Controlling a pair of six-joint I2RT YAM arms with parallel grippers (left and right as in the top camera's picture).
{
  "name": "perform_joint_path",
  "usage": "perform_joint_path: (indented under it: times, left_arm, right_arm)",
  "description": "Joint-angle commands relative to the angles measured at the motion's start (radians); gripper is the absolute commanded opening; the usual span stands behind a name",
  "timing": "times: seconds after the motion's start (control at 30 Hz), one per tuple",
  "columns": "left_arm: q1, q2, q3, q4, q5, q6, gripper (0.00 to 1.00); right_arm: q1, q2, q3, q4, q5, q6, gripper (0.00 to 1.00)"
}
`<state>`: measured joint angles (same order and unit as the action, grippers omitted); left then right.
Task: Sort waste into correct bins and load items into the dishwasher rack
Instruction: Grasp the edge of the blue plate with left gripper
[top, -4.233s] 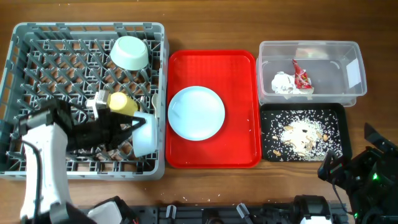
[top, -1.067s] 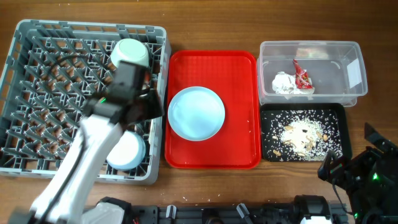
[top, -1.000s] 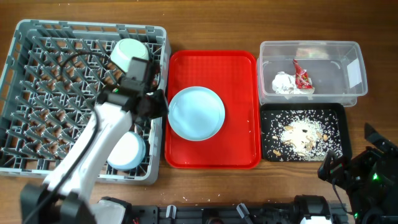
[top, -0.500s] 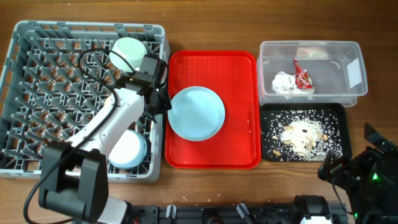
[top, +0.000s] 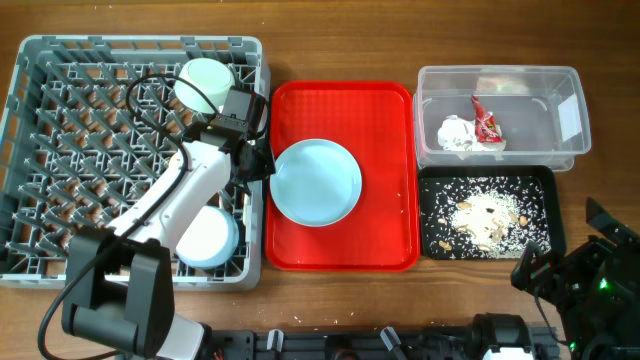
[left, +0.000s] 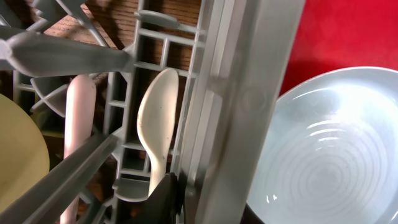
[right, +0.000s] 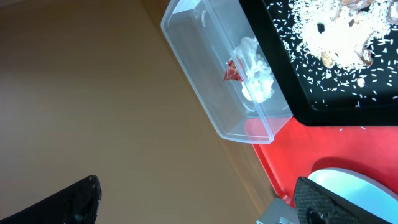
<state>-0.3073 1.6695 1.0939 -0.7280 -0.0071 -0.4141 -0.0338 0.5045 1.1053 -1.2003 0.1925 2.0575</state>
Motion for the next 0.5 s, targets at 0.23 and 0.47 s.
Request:
perform_joint_path:
  times: [0.23, 0.47]
  left_arm:
    - [-0.092, -0.001, -0.002, 0.004, 0.065, -0.011, 0.20]
    - [-0.061, -0.006, 0.008, 0.013, -0.069, -0.012, 0.40]
  right_arm:
    - [0.000, -0.003, -0.003, 0.002, 0.018, 0.014, 1.00]
    - [0.000, -0.003, -0.003, 0.001, 0.017, 0.014, 1.00]
